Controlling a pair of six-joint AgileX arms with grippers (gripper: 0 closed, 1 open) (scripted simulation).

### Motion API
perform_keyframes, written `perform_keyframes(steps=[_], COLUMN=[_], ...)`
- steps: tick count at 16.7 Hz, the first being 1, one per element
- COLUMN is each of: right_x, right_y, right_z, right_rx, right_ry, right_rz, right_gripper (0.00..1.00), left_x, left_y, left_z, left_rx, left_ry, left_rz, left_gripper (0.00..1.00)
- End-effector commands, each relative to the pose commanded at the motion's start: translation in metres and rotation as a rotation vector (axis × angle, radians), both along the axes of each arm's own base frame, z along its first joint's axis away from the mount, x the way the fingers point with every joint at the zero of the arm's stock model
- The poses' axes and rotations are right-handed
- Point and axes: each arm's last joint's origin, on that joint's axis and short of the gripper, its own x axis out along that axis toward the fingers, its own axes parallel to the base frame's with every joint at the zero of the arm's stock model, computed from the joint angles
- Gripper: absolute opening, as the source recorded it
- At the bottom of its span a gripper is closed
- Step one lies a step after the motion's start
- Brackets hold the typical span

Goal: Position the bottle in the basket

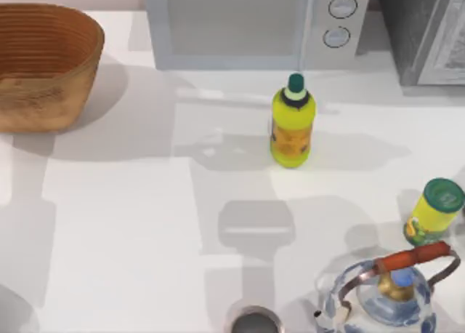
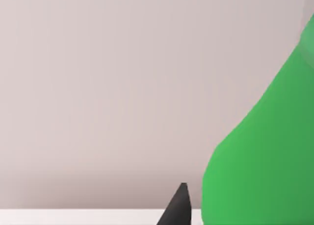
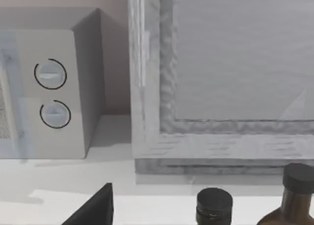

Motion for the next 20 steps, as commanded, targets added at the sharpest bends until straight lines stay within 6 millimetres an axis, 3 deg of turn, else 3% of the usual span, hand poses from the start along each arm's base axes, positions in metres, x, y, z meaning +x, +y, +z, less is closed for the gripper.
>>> perform_keyframes(steps=[3, 7, 20], right_x=[0.000, 0.000, 0.000], right_y=[0.000, 0.000, 0.000], right_z=[0.000, 0.000, 0.000], right_rx=[0.000, 0.000, 0.000], right_ry=[0.000, 0.000, 0.000], right_rz=[0.000, 0.000, 0.000], right_gripper=[1.00, 1.00, 1.00], left_x=[0.015, 0.017, 0.017], left_y=[0.000, -0.001, -0.001], left_z=[-0.016, -0.019, -0.019], left_rx=[-0.002, -0.002, -0.002], left_ry=[-0.003, -0.002, -0.002], left_rz=[0.001, -0.001, -0.001], left_gripper=[0.00, 0.00, 0.98])
